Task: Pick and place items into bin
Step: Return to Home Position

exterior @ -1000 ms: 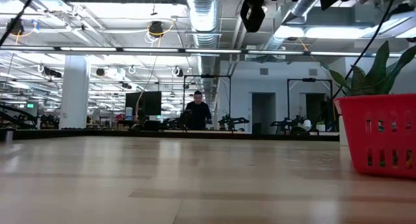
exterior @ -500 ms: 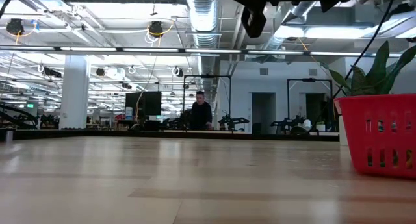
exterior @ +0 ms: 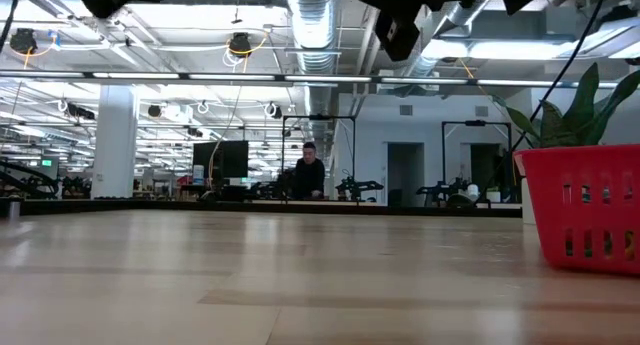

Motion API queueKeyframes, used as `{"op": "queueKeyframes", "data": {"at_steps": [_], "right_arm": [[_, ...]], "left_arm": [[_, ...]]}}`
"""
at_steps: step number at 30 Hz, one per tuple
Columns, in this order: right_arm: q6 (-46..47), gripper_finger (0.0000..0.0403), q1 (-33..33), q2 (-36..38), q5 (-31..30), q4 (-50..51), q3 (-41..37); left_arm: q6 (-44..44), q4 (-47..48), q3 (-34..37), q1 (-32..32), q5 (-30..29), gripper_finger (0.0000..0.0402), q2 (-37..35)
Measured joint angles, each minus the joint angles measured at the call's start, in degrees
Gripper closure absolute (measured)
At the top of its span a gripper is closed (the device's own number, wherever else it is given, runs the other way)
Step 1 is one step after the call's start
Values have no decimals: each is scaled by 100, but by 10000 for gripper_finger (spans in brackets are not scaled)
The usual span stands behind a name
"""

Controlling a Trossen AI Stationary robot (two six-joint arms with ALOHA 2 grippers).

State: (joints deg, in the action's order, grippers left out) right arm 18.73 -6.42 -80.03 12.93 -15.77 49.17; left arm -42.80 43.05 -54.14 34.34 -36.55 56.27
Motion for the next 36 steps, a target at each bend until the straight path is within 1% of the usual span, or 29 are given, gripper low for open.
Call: {"op": "queueKeyframes", "data": {"at_steps": [1, 4, 6, 7, 9, 11, 13, 14, 17, 20, 21, 24, 26, 28, 31, 34, 36], "right_arm": [[-59, 316, 1, 0, -30, -9, 0], [-45, 316, 14, 0, -106, 0, 0], [184, 316, 20, 0, -109, 0, 0], [226, 316, 17, 0, -109, -12, 0], [123, 316, 16, 0, -145, -131, 0], [-89, 316, 18, 2, -205, -199, 0], [-206, 316, 82, 93, -280, -72, -2], [-212, 316, 109, 169, -340, -45, -2], [-322, 316, 177, 408, -737, 214, 7], [-413, 316, 188, 598, -1240, 712, 0], [-387, 316, 179, 685, -1317, 851, -1], [-378, 316, 41, 995, -1321, 938, -143], [-408, 316, -122, 1271, -1316, 962, -290], [-471, 316, -264, 1687, -1332, 949, -487], [-563, 316, -459, 2405, -1684, 930, -863], [-471, 316, -616, 3043, -1896, 834, -1377], [-395, 316, -714, 3352, -1914, 647, -1760]], "left_arm": [[320, -875, 523, 27, 178, 303, -241], [1432, -4173, 2121, 16, 931, 303, -623], [1958, -6199, 3049, -121, 1593, 303, -600], [2099, -7000, 3421, -228, 1875, 303, -506], [2238, -7986, 4004, -465, 2125, 303, -295], [2271, -8521, 4311, -777, 2136, 303, -81], [2292, -8762, 4409, -1123, 2151, 303, 86], [2336, -8768, 4416, -1282, 2256, 303, 113], [2608, -9023, 4364, -1718, 2784, 303, 83], [2900, -9293, 4362, -2158, 3362, 303, -243], [2935, -9315, 4362, -2305, 3561, 303, -396], [2958, -9142, 4364, -2656, 4086, 304, -995], [2951, -8786, 4357, -2779, 4299, 304, -1369], [2867, -8379, 4359, -2799, 4385, 304, -1703], [2768, -7892, 4359, -2783, 4383, 304, -2101], [2823, -7753, 4362, -2744, 4314, 304, -2293], [2974, -7792, 4362, -2718, 4118, 304, -2369]]}}
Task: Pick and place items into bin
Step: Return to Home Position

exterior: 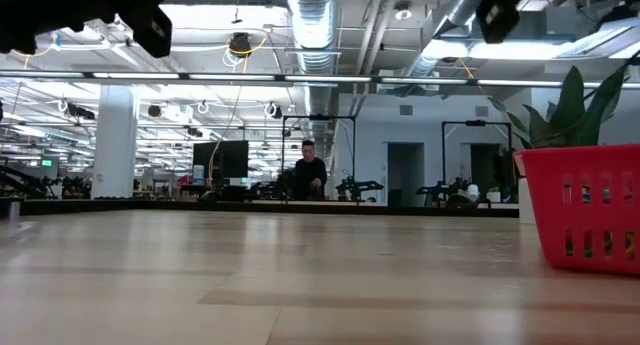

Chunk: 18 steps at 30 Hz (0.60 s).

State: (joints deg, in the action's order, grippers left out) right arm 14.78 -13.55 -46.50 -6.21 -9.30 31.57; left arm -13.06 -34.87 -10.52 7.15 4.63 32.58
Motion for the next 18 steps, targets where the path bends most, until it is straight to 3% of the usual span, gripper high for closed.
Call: {"op": "queueKeyframes", "data": {"at_steps": [4, 11, 18], "right_arm": [[14, 316, -110, 435, -4, -311, -604], [-98, 316, -54, 1110, -283, -469, -1276], [126, 316, -121, 1882, -335, -1257, -2258]], "left_arm": [[46, -98, 33, -3, -350, 304, 15], [9, -435, 258, -1, -143, 304, 114], [9, -544, 258, -1, 32, 304, 118]]}}
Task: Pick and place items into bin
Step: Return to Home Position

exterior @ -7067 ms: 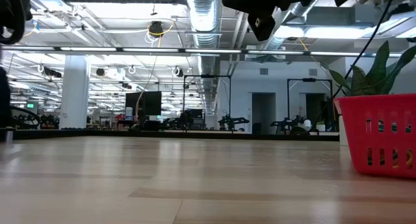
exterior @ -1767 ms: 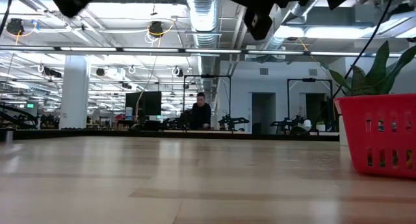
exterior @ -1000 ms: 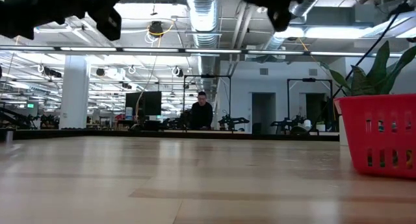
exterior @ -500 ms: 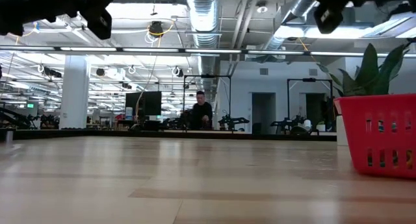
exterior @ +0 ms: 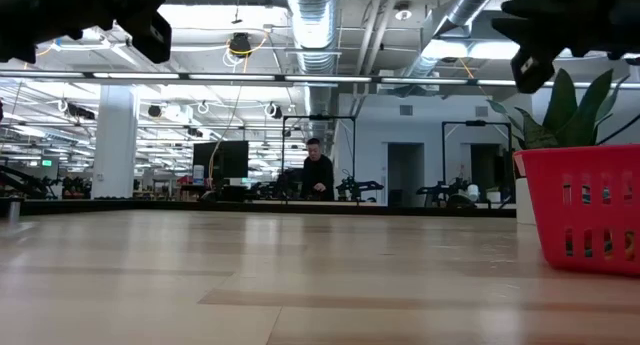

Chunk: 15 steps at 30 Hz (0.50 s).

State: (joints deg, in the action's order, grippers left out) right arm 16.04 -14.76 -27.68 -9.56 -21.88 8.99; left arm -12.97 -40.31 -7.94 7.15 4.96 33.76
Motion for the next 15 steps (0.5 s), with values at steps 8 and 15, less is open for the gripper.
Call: {"op": "queueKeyframes", "data": {"at_steps": [8, 15], "right_arm": [[32, 316, -116, 387, 40, -106, -450], [-189, 316, -376, 753, -104, -648, -852]], "left_arm": [[-68, 59, 0, -1, 28, 304, -2], [-177, 97, 0, -1, 28, 304, 0]]}}
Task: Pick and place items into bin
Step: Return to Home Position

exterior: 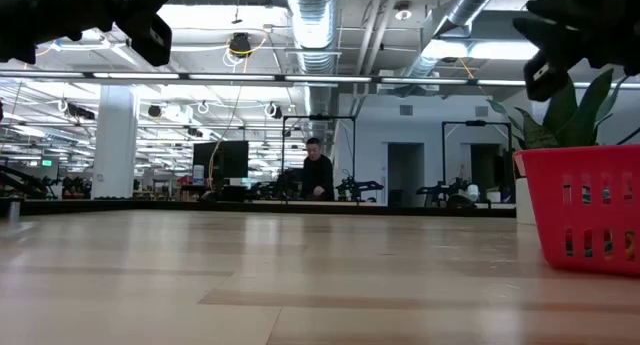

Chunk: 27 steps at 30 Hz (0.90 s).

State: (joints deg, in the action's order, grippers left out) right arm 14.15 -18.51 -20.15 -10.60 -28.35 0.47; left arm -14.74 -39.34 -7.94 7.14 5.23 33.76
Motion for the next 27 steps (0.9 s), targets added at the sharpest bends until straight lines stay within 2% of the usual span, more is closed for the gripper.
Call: {"op": "queueKeyframes", "data": {"at_steps": [11, 15, 17, 19, 21, 27], "right_arm": [[-221, 316, -98, 277, 1, 272, 0], [-221, 316, -86, 276, -1, 277, -2], [-219, 316, -88, 276, 1, 277, -2], [-219, 316, -88, 276, 1, 271, -3], [-219, 316, -101, 276, 2, 268, -4], [-216, 316, -97, 276, 3, 268, -7]], "left_arm": [[-85, -50, 0, -9, -98, 304, -60], [-218, -52, 0, -183, 479, 304, -680], [-232, 124, 0, -265, 852, 304, -1103], [-156, 435, 0, -291, 984, 304, -1566], [-100, 844, 0, -291, 852, 304, -1990], [-171, 2382, 0, -291, -369, 304, -2759]]}}
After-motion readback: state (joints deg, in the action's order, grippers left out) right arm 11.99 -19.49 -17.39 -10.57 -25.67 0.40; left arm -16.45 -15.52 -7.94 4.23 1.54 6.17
